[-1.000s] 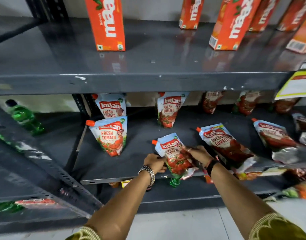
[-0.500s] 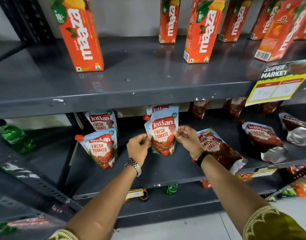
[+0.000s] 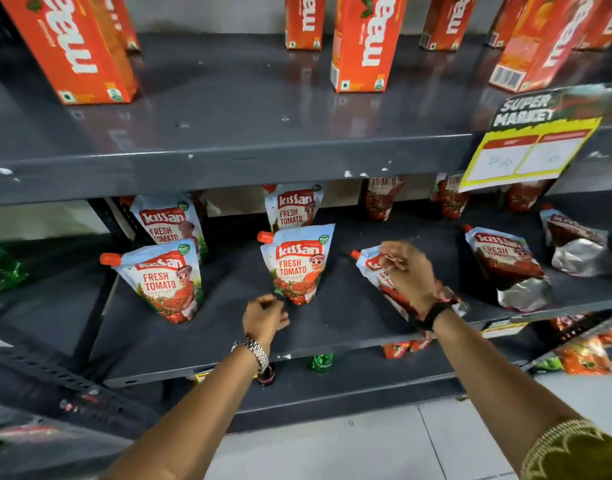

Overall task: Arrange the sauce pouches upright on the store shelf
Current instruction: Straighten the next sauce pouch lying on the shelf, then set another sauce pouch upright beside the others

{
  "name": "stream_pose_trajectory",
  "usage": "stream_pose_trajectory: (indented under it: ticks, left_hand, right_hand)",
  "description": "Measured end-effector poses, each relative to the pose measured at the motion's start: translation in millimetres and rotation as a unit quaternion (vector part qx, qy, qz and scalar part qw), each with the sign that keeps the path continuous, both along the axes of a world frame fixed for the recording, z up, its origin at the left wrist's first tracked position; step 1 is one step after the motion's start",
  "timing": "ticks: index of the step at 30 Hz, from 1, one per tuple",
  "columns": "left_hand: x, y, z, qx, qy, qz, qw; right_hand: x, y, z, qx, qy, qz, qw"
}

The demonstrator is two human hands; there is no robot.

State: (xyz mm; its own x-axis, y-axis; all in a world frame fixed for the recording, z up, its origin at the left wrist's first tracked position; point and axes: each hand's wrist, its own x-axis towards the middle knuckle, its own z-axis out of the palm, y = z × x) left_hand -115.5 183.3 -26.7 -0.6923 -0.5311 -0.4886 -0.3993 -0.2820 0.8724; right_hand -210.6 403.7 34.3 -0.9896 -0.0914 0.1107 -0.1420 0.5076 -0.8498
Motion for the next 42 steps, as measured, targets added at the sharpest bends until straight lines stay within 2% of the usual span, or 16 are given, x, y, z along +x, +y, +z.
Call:
stream_pose_trajectory:
  ticks: [2,4,6,8,10,14,16,19,23,25,29,33,37,39,42]
  left_hand:
    - [-4,32,3,0.044,-0.017,-0.052,0.998]
    - [-14,60,5,0.05,-0.024,-0.108,0.993]
    - [-31,91,7,0.044,-0.022,-0.15,0.987]
    - [-49,124,8,0.053,-0.022,-0.162,0.985]
    - [-61,148,9,0.064,-0.033,-0.162,0.984]
    - [-74,192,11,0.026,-0.023,-0.052,0.998]
    - [-77,199,17,-0.032,-0.012,-0.022,0.999]
    - [-81,208,33,-0.107,0.015,-0.023,0.994]
    - [-100,213,63,-0.131,0.102,0.015,0.986]
    - [-114,208,74,-0.145,0.131,0.037,0.98]
    - [-140,194,73,-0.174,0.146,0.082,0.97]
    - [-142,195,49,-0.177,0.12,0.098,0.972]
    - [-135,204,33,-0.146,0.124,0.141,0.971]
    - [-135,207,26,-0.139,0.091,0.168,0.972]
    - [-131,228,21,-0.065,0.044,0.205,0.976]
  right_hand:
    - [-15,39,5,0.091,-0.014,-0.034,0.995]
    - [-40,71,-6,0.18,-0.092,-0.051,0.978]
    - [-67,99,-32,0.188,-0.166,-0.018,0.968]
    - [-83,115,-49,0.115,-0.204,0.012,0.972]
    - [-70,112,-39,0.005,-0.241,0.003,0.971]
    - [-71,121,-50,-0.118,-0.326,0.019,0.938]
    - [-78,130,-53,-0.119,-0.311,0.034,0.942]
    - [-92,139,-41,-0.111,-0.237,0.06,0.963]
    - [-117,142,-4,-0.091,-0.082,0.091,0.988]
    - [-125,140,9,-0.105,-0.041,0.104,0.988]
    - [-136,132,12,-0.155,-0.035,0.139,0.977]
    - [-133,128,-4,-0.169,-0.078,0.13,0.974]
    - [-130,133,-6,-0.168,-0.1,0.153,0.969]
    - [-133,147,1,-0.163,-0.091,0.153,0.97]
    - [-141,188,1,-0.154,-0.056,0.085,0.983]
